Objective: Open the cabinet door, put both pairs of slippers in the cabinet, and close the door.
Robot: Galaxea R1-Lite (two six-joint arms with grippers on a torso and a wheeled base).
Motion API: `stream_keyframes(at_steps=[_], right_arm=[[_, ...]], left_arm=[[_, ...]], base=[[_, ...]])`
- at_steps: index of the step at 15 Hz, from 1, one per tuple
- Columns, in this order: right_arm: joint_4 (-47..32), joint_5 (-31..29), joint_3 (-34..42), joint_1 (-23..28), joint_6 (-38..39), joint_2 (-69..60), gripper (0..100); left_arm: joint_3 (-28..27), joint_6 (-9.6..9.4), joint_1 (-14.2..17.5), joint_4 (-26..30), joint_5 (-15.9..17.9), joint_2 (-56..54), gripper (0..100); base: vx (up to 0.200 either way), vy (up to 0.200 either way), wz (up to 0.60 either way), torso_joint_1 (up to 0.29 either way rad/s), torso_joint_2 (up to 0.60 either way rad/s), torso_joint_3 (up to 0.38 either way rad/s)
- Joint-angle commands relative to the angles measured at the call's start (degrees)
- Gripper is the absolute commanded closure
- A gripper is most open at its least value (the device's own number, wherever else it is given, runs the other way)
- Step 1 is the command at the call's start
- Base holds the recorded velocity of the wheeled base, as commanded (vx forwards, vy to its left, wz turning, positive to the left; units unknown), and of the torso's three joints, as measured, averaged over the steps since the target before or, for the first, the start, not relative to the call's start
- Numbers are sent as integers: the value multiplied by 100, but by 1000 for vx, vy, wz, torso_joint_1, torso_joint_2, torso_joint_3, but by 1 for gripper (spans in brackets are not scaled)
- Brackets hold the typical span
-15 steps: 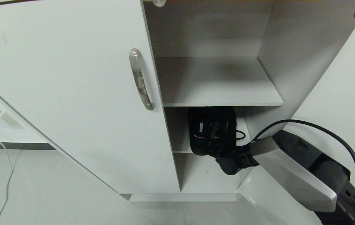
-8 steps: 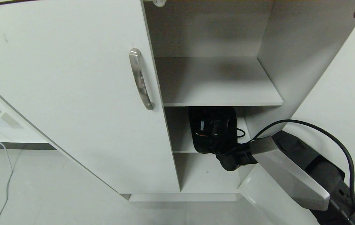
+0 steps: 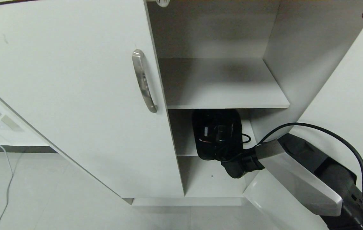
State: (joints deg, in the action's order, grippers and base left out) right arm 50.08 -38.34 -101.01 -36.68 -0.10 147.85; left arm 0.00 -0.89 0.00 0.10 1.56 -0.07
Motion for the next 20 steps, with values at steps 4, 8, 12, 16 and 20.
stream_keyframes(at_steps=[4,8,12,16,20], right_arm=[[-16,2,82,-23,1,-107,100],[2,2,90,-23,10,-98,0],[345,-42,1031,-138,-8,-546,0],[995,-42,2534,-454,-8,-1425,0],[1698,-306,4037,-832,-17,-2128,0]], left_arm=[[0,1,9,-1,2,7,100],[0,1,0,-1,2,7,100],[0,1,9,-1,2,7,100],[0,1,9,-1,2,7,100],[0,1,9,-1,2,7,100]], base=[[0,0,0,0,0,0],[0,0,0,0,0,0],[0,0,0,0,0,0],[0,0,0,0,0,0],[0,0,0,0,0,0]])
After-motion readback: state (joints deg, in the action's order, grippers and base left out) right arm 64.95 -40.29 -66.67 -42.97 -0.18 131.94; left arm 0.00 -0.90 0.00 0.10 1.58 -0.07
